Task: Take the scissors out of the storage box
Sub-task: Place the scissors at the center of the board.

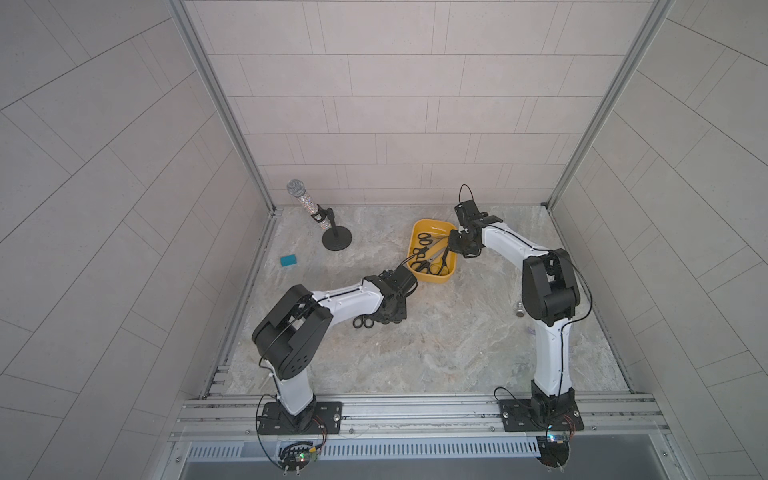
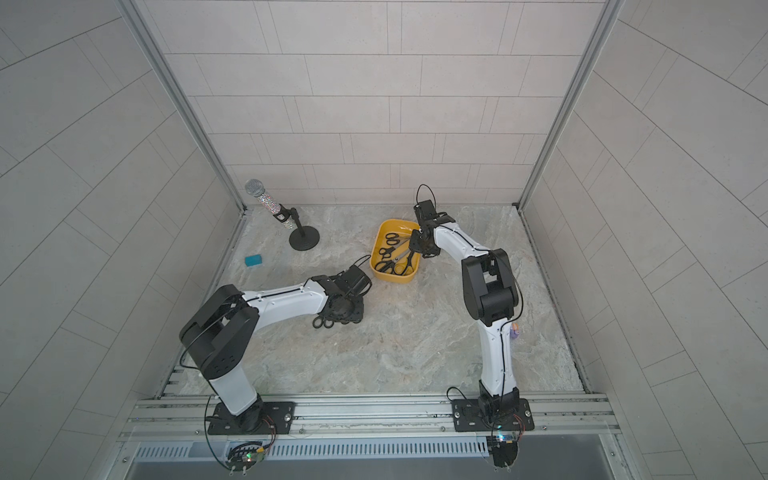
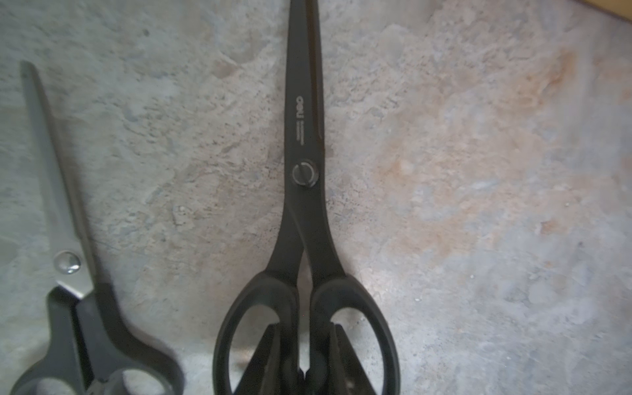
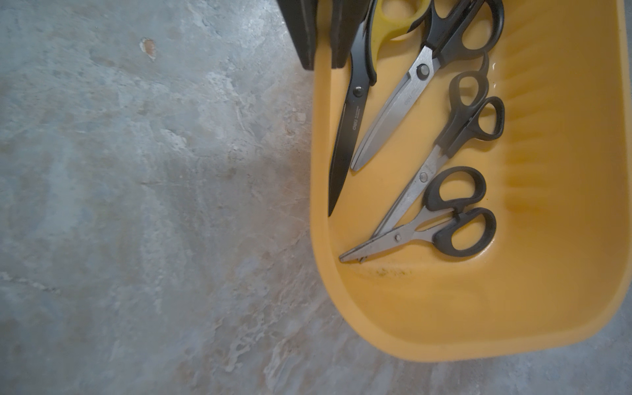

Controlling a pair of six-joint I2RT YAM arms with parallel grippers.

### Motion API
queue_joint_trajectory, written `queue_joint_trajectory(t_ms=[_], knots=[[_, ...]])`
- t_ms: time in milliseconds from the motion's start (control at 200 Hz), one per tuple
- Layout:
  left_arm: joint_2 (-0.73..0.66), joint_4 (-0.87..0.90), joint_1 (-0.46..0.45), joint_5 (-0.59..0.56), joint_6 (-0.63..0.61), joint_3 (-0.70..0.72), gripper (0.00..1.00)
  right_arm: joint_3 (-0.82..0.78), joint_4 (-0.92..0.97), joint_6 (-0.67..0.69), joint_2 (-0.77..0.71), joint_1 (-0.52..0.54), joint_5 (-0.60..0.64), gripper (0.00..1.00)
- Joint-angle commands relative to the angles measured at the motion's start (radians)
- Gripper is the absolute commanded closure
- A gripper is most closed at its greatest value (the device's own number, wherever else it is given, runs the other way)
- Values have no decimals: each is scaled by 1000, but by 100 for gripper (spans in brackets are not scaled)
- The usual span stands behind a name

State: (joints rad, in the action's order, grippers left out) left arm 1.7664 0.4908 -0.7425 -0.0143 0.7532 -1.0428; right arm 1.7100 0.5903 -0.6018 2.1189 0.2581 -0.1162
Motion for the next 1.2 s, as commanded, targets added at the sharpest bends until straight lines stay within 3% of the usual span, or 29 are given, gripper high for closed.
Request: queue_joint_trajectory(t_ms=[0,240,320,455,615,850,1196], knots=[[28,20,-10,8,11,-14,100,-7,24,19,-17,6,7,94],[39,25,-9,14,7,-24,100,-7,26,15,-15,6,7,94],[40,29,-9,15,3,-29,87,-8,26,13,-15,5,9,94],[26,43,-10,-1,3,-35,79,-10,26,13,-17,3,9,94],[10,63,-9,-10,3,-37,77,-12,24,11,-19,0,9,93],[16,99,-9,-6,-8,-68,63,-18,19,7,-22,1,6,94],[-57,161,-9,-70,-77,-168,62,-16,22,35,-28,0,-10,95]])
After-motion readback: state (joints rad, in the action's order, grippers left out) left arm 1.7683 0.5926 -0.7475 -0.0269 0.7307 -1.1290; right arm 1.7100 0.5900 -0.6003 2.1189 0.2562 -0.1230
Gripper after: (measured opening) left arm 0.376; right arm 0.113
